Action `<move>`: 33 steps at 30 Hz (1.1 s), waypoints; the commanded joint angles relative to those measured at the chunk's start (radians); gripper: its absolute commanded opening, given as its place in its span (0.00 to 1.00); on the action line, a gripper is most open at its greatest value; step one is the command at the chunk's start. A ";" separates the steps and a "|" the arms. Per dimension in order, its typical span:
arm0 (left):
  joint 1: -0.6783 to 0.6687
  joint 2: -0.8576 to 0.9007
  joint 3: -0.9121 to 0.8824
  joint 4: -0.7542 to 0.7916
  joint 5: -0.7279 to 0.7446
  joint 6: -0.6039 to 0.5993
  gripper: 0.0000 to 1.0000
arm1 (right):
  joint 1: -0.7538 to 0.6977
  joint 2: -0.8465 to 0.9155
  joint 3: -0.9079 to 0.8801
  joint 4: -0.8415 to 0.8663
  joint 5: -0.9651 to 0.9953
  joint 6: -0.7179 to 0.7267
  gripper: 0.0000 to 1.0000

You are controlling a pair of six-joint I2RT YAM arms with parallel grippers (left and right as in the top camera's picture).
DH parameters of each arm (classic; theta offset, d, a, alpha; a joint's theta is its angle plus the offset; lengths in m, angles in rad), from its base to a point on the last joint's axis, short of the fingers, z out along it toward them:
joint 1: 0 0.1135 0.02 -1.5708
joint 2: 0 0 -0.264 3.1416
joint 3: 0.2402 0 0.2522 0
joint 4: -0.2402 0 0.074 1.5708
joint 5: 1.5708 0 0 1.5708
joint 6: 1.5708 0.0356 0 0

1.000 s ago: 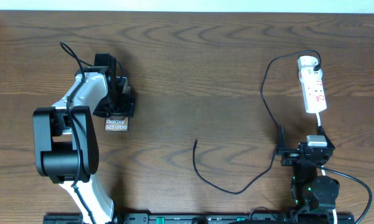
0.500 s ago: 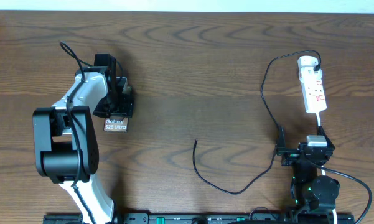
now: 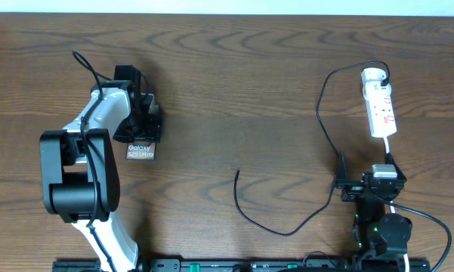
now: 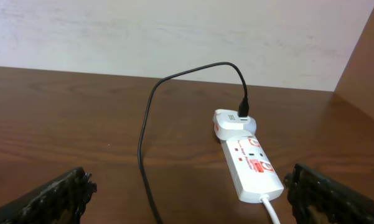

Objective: Plug charger to phone and switch on socket
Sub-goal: 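Close the left gripper on the phone box sides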

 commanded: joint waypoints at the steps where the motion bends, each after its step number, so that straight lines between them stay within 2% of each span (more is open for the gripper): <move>1: 0.000 0.045 -0.009 -0.010 0.002 0.010 0.71 | 0.008 -0.004 -0.001 -0.005 0.004 -0.010 0.99; 10: 0.000 0.045 -0.009 -0.010 0.002 0.010 0.63 | 0.008 -0.004 -0.001 -0.005 0.004 -0.010 0.99; 11: 0.000 0.045 -0.009 -0.010 0.002 0.010 0.59 | 0.008 -0.004 -0.001 -0.005 0.004 -0.010 0.99; 15: 0.000 0.045 -0.009 -0.008 0.002 0.010 0.54 | 0.008 -0.004 -0.001 -0.005 0.004 -0.010 0.99; 20: 0.000 0.045 -0.009 -0.004 0.002 0.010 0.29 | 0.008 -0.004 -0.001 -0.005 0.004 -0.010 0.99; 23: 0.000 0.045 -0.009 0.002 0.002 0.010 0.19 | 0.008 -0.004 -0.001 -0.005 0.004 -0.010 0.99; 25: 0.000 0.045 -0.009 0.003 0.002 0.010 0.08 | 0.008 -0.004 -0.001 -0.005 0.004 -0.010 0.99; 33: 0.000 0.045 -0.009 0.002 0.002 0.010 0.07 | 0.008 -0.004 -0.001 -0.005 0.004 -0.010 0.99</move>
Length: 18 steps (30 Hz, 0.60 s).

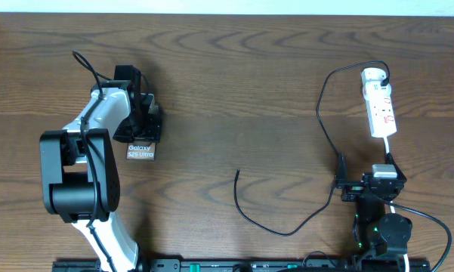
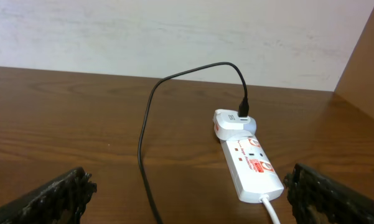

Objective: Plug charger to phone and switch on socket
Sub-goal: 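Close the left gripper on the phone box sides, then lift the phone box with the left gripper and tilt it upright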

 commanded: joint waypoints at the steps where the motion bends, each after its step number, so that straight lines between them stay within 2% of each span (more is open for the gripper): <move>1: 0.000 0.045 -0.009 0.001 0.002 0.010 0.08 | 0.008 -0.004 -0.001 -0.005 0.004 -0.010 0.99; 11: 0.000 0.026 0.029 -0.006 0.003 0.010 0.07 | 0.008 -0.004 -0.001 -0.005 0.004 -0.010 0.99; 18: 0.000 -0.115 0.047 -0.026 0.022 -0.006 0.07 | 0.008 -0.004 -0.001 -0.005 0.004 -0.010 0.99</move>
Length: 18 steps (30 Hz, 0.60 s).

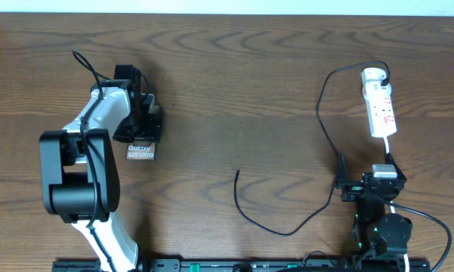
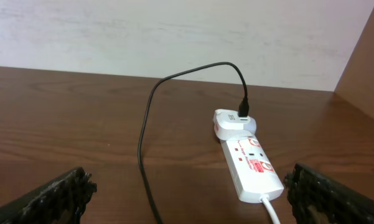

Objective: Plug charger to phone and switch on socket
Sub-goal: 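Lift the phone box with the left gripper and tilt it upright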

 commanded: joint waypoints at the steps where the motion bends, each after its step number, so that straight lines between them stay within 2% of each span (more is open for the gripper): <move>1: 0.001 -0.117 0.039 -0.004 0.028 -0.005 0.07 | 0.008 -0.004 -0.001 -0.005 0.004 -0.010 0.99; 5: 0.001 -0.214 0.039 -0.009 0.071 -0.020 0.07 | 0.008 -0.004 -0.001 -0.005 0.004 -0.010 0.99; 11: 0.003 -0.328 0.039 -0.026 0.262 -0.254 0.07 | 0.008 -0.004 -0.001 -0.005 0.004 -0.010 0.99; 13: 0.013 -0.331 0.039 -0.008 0.521 -0.388 0.07 | 0.008 -0.004 -0.001 -0.005 0.004 -0.010 0.99; 16: 0.029 -0.331 0.039 0.027 0.724 -0.530 0.07 | 0.008 -0.004 -0.001 -0.005 0.004 -0.010 0.99; 18: 0.048 -0.331 0.039 0.074 0.885 -0.697 0.07 | 0.008 -0.004 -0.001 -0.005 0.004 -0.010 0.99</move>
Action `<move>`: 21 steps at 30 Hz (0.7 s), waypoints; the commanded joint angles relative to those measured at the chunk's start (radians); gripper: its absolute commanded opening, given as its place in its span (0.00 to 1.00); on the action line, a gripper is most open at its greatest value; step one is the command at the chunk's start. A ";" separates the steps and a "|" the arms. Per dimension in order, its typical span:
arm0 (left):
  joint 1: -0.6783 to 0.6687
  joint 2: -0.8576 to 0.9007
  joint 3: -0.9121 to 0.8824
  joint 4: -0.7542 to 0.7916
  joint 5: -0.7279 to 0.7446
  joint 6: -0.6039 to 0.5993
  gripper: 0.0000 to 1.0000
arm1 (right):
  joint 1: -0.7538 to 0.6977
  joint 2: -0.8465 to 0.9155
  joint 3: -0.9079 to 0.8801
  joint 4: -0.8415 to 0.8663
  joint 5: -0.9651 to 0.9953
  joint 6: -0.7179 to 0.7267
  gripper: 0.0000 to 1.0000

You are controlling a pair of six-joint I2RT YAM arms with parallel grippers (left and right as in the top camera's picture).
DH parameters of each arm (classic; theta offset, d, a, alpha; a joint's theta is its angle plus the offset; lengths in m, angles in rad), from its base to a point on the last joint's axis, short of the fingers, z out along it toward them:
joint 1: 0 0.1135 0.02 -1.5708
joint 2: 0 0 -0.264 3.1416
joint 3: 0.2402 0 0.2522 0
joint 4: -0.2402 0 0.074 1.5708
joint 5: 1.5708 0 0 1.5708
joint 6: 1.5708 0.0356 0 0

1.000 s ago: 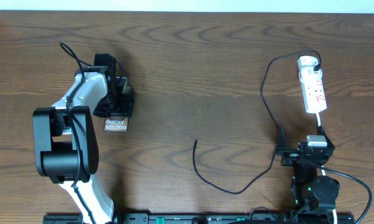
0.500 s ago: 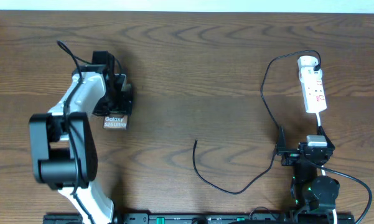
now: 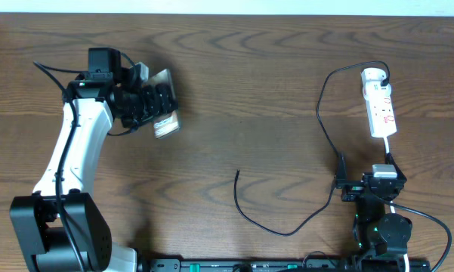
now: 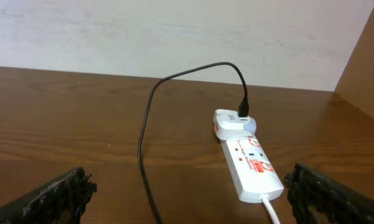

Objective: Plug charger to phone and switch on socket
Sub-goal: 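Lift the phone box with the left gripper and tilt it upright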

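The phone (image 3: 166, 127), a dark slab with a white "Galaxy" label on its near end, is held tilted at the back left of the table, and my left gripper (image 3: 149, 103) is shut on its middle. The black charger cable (image 3: 287, 230) curls over the table, its free plug end (image 3: 237, 173) lying bare near the centre. Its other end goes into the white adapter (image 4: 233, 121) on the white power strip (image 4: 252, 165) at the right. My right gripper (image 4: 188, 190) sits open before the strip, fingers (image 4: 62, 193) wide apart, holding nothing.
The strip's white lead (image 4: 271, 208) runs back towards my right wrist. A brown wall panel (image 4: 367, 74) rises at the far right of the right wrist view. The cable's loop (image 3: 322, 113) arcs left of the strip.
The left arm has stretched out. The phone, which lay near the left-middle of the table under the gripper, is now farther back and to the right, tilted in that gripper. The right arm is unmoved.
At all three earlier moments the left gripper sat over the phone on the table and nothing shifted, while the right gripper stayed open facing the strip. Now the phone is held tilted farther back; cable and strip lie as before.
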 commanded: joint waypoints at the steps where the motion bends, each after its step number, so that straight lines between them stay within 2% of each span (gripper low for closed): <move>1: 0.033 -0.021 0.031 0.057 0.379 -0.312 0.07 | 0.008 -0.005 -0.001 -0.005 0.004 -0.010 0.99; 3: 0.051 -0.021 0.031 0.083 0.465 -0.485 0.07 | 0.008 -0.005 -0.001 -0.005 0.004 -0.010 0.99; 6: 0.069 -0.021 0.030 0.071 0.524 -0.822 0.07 | 0.008 -0.005 -0.001 -0.005 0.004 -0.010 0.99; 11: 0.070 -0.021 0.030 0.071 0.624 -1.194 0.07 | 0.008 -0.005 -0.001 -0.005 0.004 -0.010 0.99; 14: 0.070 -0.021 0.030 0.072 0.683 -1.291 0.07 | 0.008 -0.005 -0.001 -0.005 0.004 -0.010 0.99; 21: 0.070 -0.021 0.030 0.072 0.704 -1.326 0.07 | 0.008 -0.005 -0.001 -0.005 0.004 -0.010 0.99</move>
